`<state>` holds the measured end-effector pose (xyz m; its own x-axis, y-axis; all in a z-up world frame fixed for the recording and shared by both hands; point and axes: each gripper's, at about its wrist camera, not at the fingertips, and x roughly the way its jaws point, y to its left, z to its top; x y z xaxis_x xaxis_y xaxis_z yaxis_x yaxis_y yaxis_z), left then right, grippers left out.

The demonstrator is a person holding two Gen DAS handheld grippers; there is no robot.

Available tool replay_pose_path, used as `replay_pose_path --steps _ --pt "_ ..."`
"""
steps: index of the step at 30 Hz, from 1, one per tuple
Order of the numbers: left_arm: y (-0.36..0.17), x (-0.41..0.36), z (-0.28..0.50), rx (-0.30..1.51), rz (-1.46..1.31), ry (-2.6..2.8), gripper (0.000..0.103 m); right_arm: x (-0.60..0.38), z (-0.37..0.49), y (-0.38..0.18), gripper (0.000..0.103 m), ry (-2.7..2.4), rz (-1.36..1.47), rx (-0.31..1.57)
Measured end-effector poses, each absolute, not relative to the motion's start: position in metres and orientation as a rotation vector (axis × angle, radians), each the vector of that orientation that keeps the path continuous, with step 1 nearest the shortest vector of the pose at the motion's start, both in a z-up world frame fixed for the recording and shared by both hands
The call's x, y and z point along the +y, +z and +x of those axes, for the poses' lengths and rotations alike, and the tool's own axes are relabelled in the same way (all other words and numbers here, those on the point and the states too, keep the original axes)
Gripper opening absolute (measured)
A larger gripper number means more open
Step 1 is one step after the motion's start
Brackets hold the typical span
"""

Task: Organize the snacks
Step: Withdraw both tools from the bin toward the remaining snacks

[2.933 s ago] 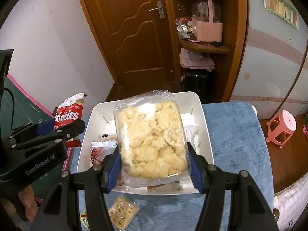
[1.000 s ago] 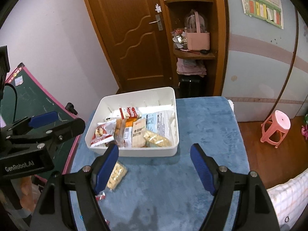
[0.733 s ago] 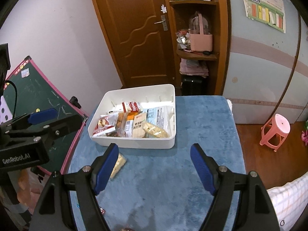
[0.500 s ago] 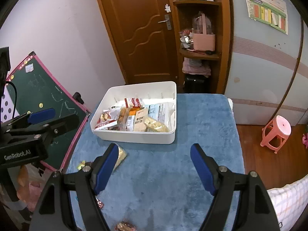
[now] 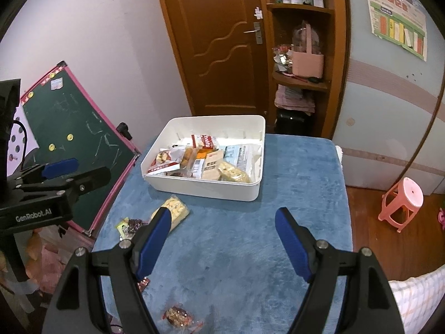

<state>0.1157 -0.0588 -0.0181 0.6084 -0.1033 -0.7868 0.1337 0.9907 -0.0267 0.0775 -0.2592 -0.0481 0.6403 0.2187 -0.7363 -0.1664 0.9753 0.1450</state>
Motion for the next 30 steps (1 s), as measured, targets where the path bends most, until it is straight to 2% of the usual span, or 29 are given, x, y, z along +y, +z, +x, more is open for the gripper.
replay_pose_path --steps 14,30 --pt "-0.063 -0.023 0.069 0.981 0.004 -0.041 0.089 -0.25 0.048 -0.078 0.078 0.294 0.003 0.882" --pt "-0.202 0.024 0.018 1.307 -0.053 0.026 0.089 -0.22 0.009 -0.196 0.078 0.572 -0.077 1.12"
